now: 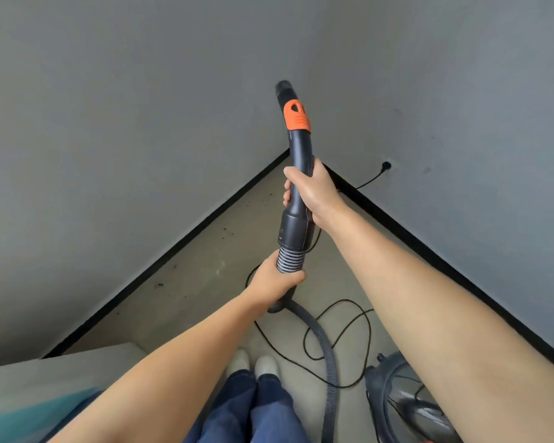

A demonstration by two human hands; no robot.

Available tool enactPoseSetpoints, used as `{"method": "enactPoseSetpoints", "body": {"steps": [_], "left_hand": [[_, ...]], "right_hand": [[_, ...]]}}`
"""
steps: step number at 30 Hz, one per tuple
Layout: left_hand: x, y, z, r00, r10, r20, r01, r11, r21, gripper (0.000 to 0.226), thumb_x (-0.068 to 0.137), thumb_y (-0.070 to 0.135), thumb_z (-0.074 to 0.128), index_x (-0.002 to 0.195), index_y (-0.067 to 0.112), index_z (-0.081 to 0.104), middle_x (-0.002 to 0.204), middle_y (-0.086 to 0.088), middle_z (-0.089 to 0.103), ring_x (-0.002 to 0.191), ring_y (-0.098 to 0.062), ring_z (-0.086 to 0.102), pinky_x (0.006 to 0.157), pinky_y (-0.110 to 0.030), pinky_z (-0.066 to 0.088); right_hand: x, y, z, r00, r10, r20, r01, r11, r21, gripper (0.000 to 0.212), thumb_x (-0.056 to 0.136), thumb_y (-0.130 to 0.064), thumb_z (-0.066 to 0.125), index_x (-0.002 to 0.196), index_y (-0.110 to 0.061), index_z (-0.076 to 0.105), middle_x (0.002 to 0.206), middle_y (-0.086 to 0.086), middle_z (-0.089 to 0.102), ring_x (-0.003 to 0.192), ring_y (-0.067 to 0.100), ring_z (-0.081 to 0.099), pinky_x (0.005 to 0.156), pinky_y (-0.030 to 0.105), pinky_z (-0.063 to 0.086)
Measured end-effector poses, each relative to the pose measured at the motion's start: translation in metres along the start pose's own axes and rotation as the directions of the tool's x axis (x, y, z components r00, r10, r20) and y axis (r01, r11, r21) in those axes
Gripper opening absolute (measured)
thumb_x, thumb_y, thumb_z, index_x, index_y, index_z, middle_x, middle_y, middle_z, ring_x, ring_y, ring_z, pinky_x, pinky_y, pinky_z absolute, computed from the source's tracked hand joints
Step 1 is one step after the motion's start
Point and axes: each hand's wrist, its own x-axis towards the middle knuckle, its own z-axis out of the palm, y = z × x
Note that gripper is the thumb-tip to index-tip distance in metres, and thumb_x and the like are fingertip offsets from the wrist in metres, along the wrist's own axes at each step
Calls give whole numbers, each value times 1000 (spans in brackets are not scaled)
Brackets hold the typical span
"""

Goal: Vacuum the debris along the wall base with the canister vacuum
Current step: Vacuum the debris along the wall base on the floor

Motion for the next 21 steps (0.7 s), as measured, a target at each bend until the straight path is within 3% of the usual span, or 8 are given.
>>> {"method": "enactPoseSetpoints", "body": {"steps": [4,8,12,17,21], "left_hand": [[4,-9,-13,952,-3,-306,10,1000,19,34,80,21,70,101,14,44,81,5,54,68,-8,50,57,-18,40],[13,-22,-37,850,-9,-526,39,998,46,39,79,26,70,101,17,39,89,0,57,73,-16,57,57,-26,45],[25,-38,-51,827,-75,-557,111,993,31,39,77,27,68,105,16,44,93,-2,63,82,-22,62,70,-35,51],[43,-79,-26,802,-260,-538,177,963,-202,23,74,18,68,93,14,56,82,2,62,78,-16,56,62,-24,43],[56,-118,10,768,-361,-529,186,916,-355,15,73,17,66,82,15,54,76,1,59,75,-18,53,69,-30,45]], "right_hand": [[26,8,38,997,55,-45,-59,993,-101,20,87,-8,53,104,-11,44,70,6,50,47,15,48,50,27,48],[47,25,70,981,151,-118,-161,984,-73,27,88,-9,52,113,-10,43,70,6,51,49,15,51,52,27,50],[60,54,96,982,182,-52,-188,964,-190,28,89,-10,51,115,-11,40,69,6,50,51,16,51,55,29,51],[78,112,101,949,285,139,-201,880,-430,29,89,-11,54,116,-10,44,72,7,52,52,18,53,51,28,50],[92,169,89,891,379,249,-204,825,-526,26,89,-11,54,111,-10,42,75,9,52,52,19,54,54,30,50]]}}
